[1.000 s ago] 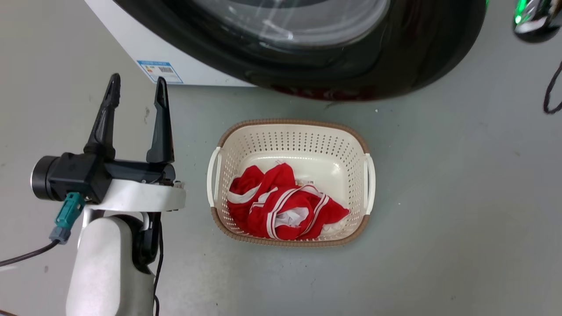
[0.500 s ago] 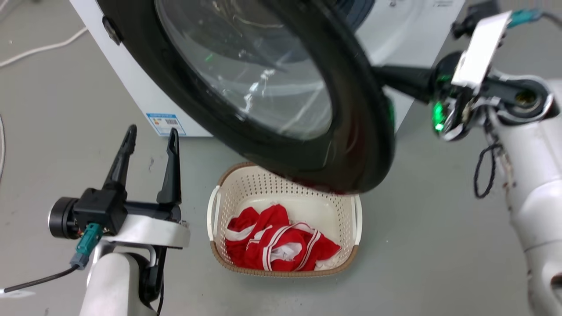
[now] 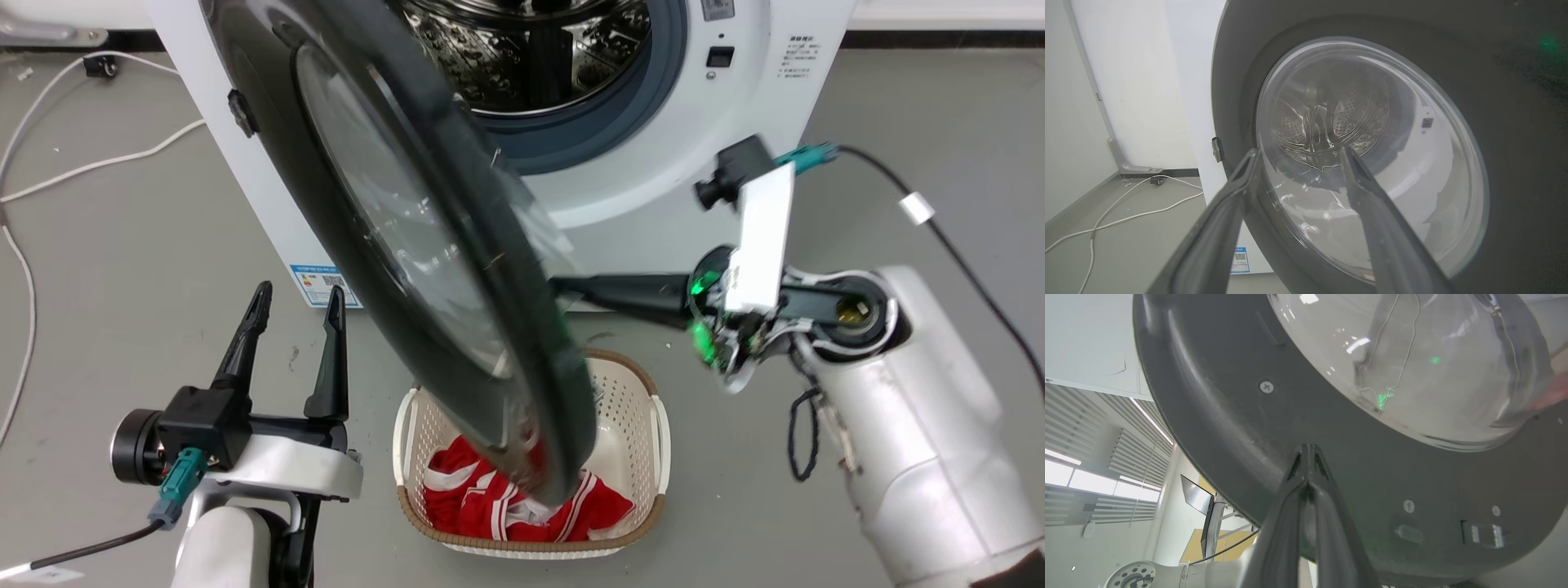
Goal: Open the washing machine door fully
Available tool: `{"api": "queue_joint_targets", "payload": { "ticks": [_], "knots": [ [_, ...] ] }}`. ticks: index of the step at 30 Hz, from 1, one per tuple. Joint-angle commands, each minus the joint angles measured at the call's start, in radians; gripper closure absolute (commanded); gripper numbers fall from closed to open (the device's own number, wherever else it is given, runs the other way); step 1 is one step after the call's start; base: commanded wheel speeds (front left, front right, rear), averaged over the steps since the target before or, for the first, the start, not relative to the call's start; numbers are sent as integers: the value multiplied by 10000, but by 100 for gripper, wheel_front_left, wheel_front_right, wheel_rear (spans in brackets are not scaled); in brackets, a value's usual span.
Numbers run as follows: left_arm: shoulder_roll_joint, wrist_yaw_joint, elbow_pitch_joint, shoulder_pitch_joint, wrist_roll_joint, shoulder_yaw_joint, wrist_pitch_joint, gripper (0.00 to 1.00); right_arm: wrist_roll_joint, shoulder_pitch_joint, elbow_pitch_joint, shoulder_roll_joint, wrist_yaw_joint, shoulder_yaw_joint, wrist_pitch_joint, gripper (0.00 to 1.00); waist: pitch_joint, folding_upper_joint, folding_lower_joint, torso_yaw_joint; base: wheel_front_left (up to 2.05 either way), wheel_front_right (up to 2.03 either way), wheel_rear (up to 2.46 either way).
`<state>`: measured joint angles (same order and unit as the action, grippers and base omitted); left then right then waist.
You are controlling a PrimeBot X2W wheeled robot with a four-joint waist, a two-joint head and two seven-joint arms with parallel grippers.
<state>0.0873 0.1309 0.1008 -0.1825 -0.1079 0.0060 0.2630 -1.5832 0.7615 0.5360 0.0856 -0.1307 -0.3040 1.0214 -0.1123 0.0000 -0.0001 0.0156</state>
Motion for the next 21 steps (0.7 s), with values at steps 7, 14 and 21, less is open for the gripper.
{"api": "queue_joint_targets", "payload": {
  "ticks": [7,14,21],
  "knots": [
    [-101,-4,52,323,-77,-137,24,0,-229,-1043,-1004,-340,0,-852,-181,100,301,0,1,160,0,0,0],
    [-93,-4,87,405,-116,-214,24,0,-454,-1399,-1264,-388,0,-1307,-742,100,403,0,1,185,0,0,0],
    [-122,-4,144,586,-165,-121,24,0,-215,-1986,-1175,-358,0,-595,-4000,100,638,0,1,75,0,0,0]
  ]
}}
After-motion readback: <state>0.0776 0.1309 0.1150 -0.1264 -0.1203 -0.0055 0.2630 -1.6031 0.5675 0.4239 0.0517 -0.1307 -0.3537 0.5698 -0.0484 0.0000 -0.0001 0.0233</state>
